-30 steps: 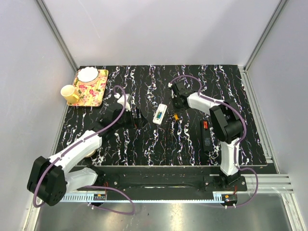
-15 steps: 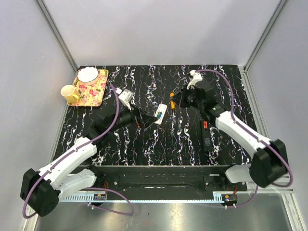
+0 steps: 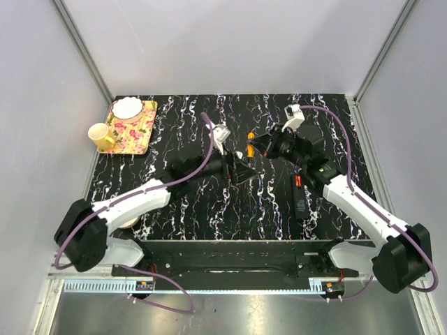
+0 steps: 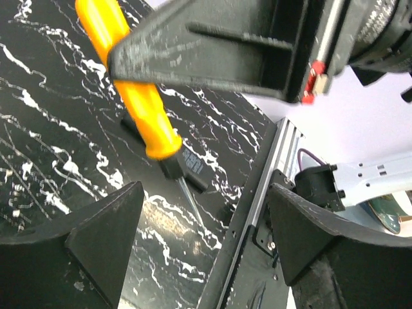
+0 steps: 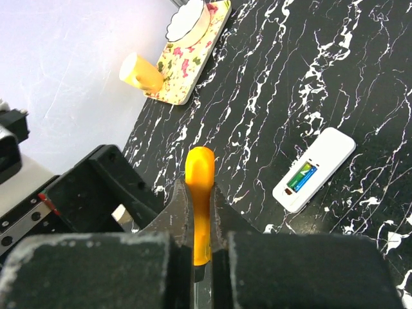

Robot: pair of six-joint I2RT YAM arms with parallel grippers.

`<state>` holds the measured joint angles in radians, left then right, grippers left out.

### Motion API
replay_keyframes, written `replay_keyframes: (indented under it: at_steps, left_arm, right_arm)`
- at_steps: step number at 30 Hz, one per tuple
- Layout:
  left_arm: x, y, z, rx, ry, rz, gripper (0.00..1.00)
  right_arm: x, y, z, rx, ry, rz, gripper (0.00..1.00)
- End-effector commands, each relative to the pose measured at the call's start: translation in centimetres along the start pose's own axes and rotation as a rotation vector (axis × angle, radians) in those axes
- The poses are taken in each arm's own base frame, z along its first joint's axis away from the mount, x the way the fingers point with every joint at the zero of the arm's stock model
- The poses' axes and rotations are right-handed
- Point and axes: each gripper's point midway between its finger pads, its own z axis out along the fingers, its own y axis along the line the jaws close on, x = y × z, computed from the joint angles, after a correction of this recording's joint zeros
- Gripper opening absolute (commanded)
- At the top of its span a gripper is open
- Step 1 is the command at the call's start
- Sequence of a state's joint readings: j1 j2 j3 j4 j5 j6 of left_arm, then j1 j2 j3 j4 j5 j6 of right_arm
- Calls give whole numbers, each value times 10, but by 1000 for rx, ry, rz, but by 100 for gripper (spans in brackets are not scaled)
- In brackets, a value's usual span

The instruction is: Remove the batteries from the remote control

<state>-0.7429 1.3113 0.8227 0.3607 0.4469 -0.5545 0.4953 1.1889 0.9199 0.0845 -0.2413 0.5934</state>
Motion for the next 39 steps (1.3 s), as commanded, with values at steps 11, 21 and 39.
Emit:
replay_keyframes:
  at_steps: [11, 21, 39]
  left_arm:
    - [-44, -15, 45, 84, -61, 72, 0]
    - [-43, -2, 1, 81, -61, 61, 0]
    - [-30, -99, -71, 560, -75, 223, 0]
  right_arm:
    - [-12, 24, -18, -78, -37, -13, 10]
    - [-12, 40, -23, -194, 4, -199, 100]
    - [11, 137, -81, -956, 190, -181, 91]
